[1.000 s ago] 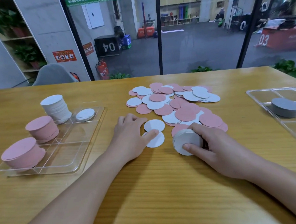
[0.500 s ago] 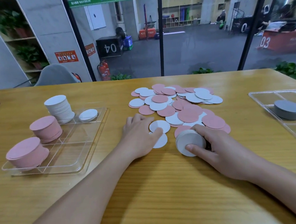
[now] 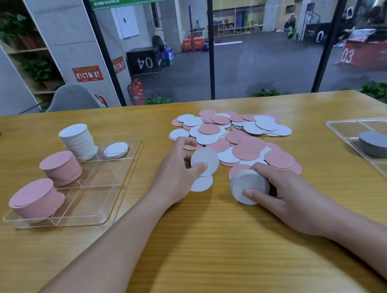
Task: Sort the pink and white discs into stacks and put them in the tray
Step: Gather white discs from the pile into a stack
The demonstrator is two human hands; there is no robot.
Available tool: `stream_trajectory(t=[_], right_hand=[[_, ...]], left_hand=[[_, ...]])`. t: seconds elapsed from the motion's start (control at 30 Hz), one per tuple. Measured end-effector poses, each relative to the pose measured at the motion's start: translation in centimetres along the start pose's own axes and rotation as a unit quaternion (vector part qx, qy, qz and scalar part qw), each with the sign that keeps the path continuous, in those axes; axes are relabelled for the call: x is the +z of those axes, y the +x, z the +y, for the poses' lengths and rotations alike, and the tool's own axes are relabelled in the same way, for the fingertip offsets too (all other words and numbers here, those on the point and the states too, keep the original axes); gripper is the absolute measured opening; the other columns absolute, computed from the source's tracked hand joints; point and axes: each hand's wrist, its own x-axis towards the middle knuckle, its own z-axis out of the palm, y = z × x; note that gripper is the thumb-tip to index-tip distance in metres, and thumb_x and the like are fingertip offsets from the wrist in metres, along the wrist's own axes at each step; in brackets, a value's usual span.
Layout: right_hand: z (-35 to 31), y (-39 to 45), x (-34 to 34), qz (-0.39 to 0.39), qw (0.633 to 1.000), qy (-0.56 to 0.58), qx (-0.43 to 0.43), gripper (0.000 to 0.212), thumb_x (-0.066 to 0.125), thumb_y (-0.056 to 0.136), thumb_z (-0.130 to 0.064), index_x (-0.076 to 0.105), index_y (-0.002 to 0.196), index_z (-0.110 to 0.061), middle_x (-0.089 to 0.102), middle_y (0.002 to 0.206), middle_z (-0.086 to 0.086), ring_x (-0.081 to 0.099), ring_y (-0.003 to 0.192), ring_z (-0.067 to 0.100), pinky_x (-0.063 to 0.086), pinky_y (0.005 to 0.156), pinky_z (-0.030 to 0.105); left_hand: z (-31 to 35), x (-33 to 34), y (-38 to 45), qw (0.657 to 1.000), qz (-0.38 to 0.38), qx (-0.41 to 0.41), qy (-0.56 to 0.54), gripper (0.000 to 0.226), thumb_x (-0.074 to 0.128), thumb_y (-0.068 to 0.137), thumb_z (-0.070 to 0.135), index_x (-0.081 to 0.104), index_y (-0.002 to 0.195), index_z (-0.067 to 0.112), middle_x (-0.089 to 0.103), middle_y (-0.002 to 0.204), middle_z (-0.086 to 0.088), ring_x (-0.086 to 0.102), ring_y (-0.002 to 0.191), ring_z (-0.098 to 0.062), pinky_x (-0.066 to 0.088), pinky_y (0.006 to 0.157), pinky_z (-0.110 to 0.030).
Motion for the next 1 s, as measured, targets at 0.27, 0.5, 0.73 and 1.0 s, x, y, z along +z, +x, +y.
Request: stream_trajectory(t=[0.27, 0.5, 0.73, 1.0], right_hand=[[0.0, 0.0, 0.0, -0.001, 1.0, 0.0, -0.001, 0.016, 0.063, 0.106, -0.048, 0.05, 0.096, -0.043, 0.059, 0.084, -0.012, 0.05, 0.069, 0.015, 0.041, 0.062, 0.029], [-0.1, -0.1, 0.0, -0.009, 1.0, -0.002, -0.009, 0.018, 0.065, 0.106, -0.043, 0.05, 0.099, -0.049, 0.061, 0.087, -0.023, 0.054, 0.07, 0.011, 0.04, 0.061, 0.023], [0.2, 0.0, 0.0, -0.008, 1.0, -0.011, -0.009, 0.012, 0.064, 0.106, -0.047, 0.055, 0.102, -0.039, 0.062, 0.087, -0.015, 0.056, 0.077, 0.014, 0.043, 0.064, 0.028], [0.2, 0.0, 0.0, -0.011, 1.0, -0.002, 0.001, 0.021, 0.063, 0.106, -0.049, 0.051, 0.093, -0.037, 0.057, 0.08, -0.011, 0.049, 0.069, 0.014, 0.038, 0.06, 0.028]], left_hand=[[1.4, -1.5, -1.6, 0.994, -0.069, 0.039, -0.077, 0.008, 0.076, 0.104, 0.023, 0.071, 0.1, 0.019, 0.076, 0.087, -0.013, 0.06, 0.077, -0.013, 0.045, 0.079, -0.039], [2.0, -0.2, -2.3, 0.974, -0.188, 0.092, -0.081, 0.006, 0.073, 0.107, 0.013, 0.074, 0.103, 0.008, 0.069, 0.079, -0.001, 0.059, 0.07, -0.013, 0.05, 0.067, -0.029], [1.7, 0.4, -2.3, 0.971, -0.2, 0.117, -0.056, 0.026, 0.062, 0.113, 0.01, 0.083, 0.121, 0.021, 0.078, 0.095, -0.006, 0.074, 0.084, -0.021, 0.061, 0.081, -0.031], [-0.1, -4.8, -1.0, 0.952, -0.168, 0.004, 0.256, 0.062, 0.08, 0.088, 0.07, 0.061, 0.143, 0.05, 0.051, 0.122, 0.027, 0.054, 0.106, 0.009, 0.043, 0.086, -0.019]])
